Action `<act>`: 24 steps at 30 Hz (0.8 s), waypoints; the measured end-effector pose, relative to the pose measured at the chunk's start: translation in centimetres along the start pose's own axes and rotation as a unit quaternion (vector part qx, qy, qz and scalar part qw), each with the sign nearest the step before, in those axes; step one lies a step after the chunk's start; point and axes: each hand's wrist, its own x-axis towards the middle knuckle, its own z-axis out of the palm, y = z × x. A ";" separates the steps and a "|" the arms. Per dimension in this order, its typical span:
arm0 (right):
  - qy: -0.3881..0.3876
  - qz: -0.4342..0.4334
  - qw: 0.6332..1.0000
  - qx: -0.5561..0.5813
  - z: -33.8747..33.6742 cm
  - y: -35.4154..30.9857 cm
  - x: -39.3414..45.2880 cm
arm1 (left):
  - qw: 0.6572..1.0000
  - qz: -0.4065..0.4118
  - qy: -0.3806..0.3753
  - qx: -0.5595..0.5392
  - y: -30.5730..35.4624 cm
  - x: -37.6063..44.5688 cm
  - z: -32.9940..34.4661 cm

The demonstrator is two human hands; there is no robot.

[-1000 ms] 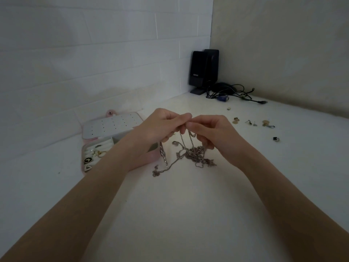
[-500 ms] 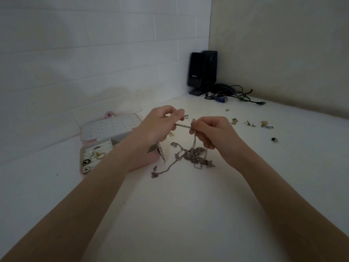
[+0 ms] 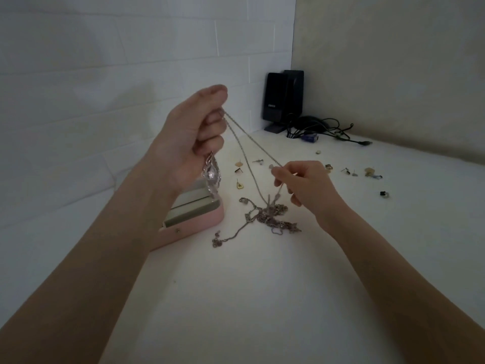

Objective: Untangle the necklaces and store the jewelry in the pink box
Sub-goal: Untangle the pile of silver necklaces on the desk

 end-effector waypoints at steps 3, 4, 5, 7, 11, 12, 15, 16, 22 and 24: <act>0.046 0.014 0.998 -0.029 -0.1 0.5 0.2 | 0.998 0.006 0.003 -0.064 0.6 0.1 -0.4; 0.045 0.023 0.998 -0.032 -0.1 0.6 0.2 | 0.996 0.010 0.005 -0.091 0.9 0.1 -0.6; 0.038 0.036 0.998 -0.026 -0.1 0.7 0.2 | 0.993 0.015 0.005 -0.119 1.1 0.2 -0.8; 0.024 0.068 0.997 0.012 -0.1 0.9 0.2 | 0.985 0.026 0.000 -0.170 1.6 0.3 -1.3; -0.013 0.114 0.989 0.096 -0.1 0.6 0.0 | 0.976 0.033 0.000 -0.214 1.8 0.4 -1.8; -0.021 0.128 0.984 0.121 -0.1 0.4 -0.1 | 0.978 0.031 0.000 -0.205 1.7 0.4 -1.7; -0.027 0.147 0.971 0.186 -0.2 -0.1 -0.1 | 0.988 0.020 0.006 -0.153 1.2 0.2 -1.2; -0.023 0.134 0.974 0.183 -0.2 -0.2 0.0 | 0.990 0.014 0.006 -0.137 1.1 0.1 -1.0; -0.015 -0.015 1.000 0.016 0.7 -0.9 0.9 | 0.999 0.010 -0.004 -0.045 1.2 -0.3 -0.4; -0.043 -0.054 0.989 -0.131 1.1 -1.6 1.5 | 1.000 0.007 -0.012 -0.018 1.3 -0.2 -0.2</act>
